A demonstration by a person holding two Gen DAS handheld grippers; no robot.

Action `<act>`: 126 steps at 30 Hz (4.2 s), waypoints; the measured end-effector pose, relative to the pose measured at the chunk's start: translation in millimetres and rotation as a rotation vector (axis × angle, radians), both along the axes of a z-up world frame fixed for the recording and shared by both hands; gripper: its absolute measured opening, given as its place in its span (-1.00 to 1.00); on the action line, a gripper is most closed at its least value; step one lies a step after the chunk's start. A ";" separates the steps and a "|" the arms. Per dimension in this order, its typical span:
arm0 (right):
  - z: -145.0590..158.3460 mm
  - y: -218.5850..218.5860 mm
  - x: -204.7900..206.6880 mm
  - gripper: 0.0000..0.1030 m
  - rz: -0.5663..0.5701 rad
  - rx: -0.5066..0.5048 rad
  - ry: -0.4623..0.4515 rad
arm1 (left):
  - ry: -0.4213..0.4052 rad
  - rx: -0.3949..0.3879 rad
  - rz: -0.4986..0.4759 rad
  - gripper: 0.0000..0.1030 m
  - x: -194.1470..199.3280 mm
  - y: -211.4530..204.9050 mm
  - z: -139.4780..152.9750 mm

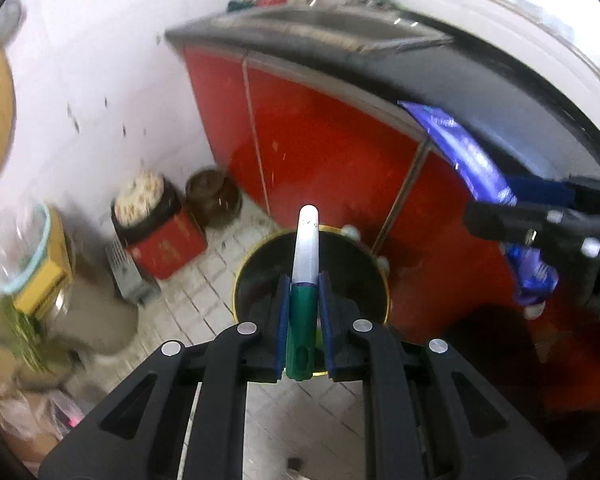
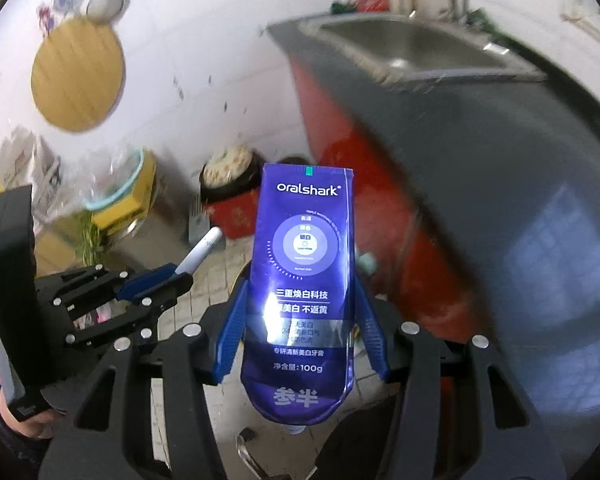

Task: Collect trash
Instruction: 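Carry marker and toothpaste tube over the black bin and open both tools, then move both open tools back over the counter toward the remaining trash, then grasp the green toy car with the left tool while the right tool grasps the blister pack, then carry toy car and blister pack over the black bin and open both tools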

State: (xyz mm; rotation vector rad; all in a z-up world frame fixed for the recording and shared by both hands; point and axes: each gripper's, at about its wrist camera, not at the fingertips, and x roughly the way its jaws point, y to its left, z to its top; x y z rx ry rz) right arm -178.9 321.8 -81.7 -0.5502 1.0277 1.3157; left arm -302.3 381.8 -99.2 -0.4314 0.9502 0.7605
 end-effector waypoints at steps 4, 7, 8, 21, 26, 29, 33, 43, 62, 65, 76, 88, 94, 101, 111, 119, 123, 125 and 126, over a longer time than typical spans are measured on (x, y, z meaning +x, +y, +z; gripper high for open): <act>-36.6 17.3 -5.2 0.01 0.006 -0.069 0.002 | 0.004 -0.034 0.013 -0.74 2.7 17.0 -31.6; -60.4 32.4 -3.9 0.01 0.000 -0.107 0.012 | -0.006 -0.051 0.017 -0.74 5.7 28.4 -54.8; -65.3 35.8 -1.5 0.01 -0.001 -0.114 0.016 | -0.010 -0.062 0.015 -0.74 6.5 32.7 -63.3; -115.8 63.8 13.1 0.38 -0.031 -0.189 0.055 | 0.020 -0.127 0.063 0.19 11.6 60.2 -121.9; -108.9 62.0 13.0 0.45 -0.030 -0.177 0.059 | 0.039 -0.082 0.055 0.54 11.6 55.6 -121.0; -98.7 57.4 10.6 0.46 -0.028 -0.155 0.060 | 0.052 -0.061 0.048 0.54 11.2 53.2 -117.4; -73.7 45.0 6.9 0.53 -0.020 -0.106 0.050 | 0.030 -0.038 0.052 0.57 7.0 49.2 -102.2; 49.0 -72.9 47.2 0.66 -0.166 0.111 -0.042 | -0.119 0.087 -0.126 0.60 41.6 -8.2 -2.7; 108.8 -516.9 203.8 0.73 -0.890 0.104 -0.238 | -0.277 0.106 -1.001 0.68 300.1 -331.6 90.5; 94.5 -535.3 219.0 0.73 -0.860 0.095 -0.226 | -0.253 0.125 -1.063 0.68 326.5 -353.5 85.9; 43.0 -522.8 272.2 0.72 -0.607 0.003 -0.254 | -0.096 0.166 -1.377 0.68 443.4 -402.9 60.9; 19.5 -487.9 316.4 0.42 -0.382 -0.027 -0.292 | -0.023 0.150 -1.654 0.48 524.2 -441.2 33.7; 18.3 -480.9 317.6 -0.54 -0.332 -0.022 -0.271 | -0.034 0.032 -1.684 -0.30 539.7 -436.5 29.8; 22.5 -472.7 294.9 -0.91 -0.323 -0.020 -0.284 | -0.071 0.018 -1.613 -0.50 529.4 -421.1 40.2; 50.4 -493.8 237.0 -0.91 -0.586 -0.030 -0.278 | -0.099 0.073 -1.175 -0.54 448.3 -362.4 87.9; 62.4 -503.7 196.2 -0.91 -0.820 0.020 -0.228 | -0.103 0.077 -0.938 -0.54 352.2 -353.3 76.1; 63.9 -504.1 189.1 -0.91 -0.857 0.033 -0.220 | -0.101 0.075 -0.930 -0.54 333.2 -357.4 71.6; 65.1 -502.4 184.7 -0.91 -0.867 0.035 -0.220 | -0.101 0.076 -0.933 -0.54 329.1 -361.4 70.9; 64.8 -501.4 183.1 -0.91 -0.868 0.036 -0.222 | -0.102 0.078 -0.937 -0.54 326.9 -362.8 71.4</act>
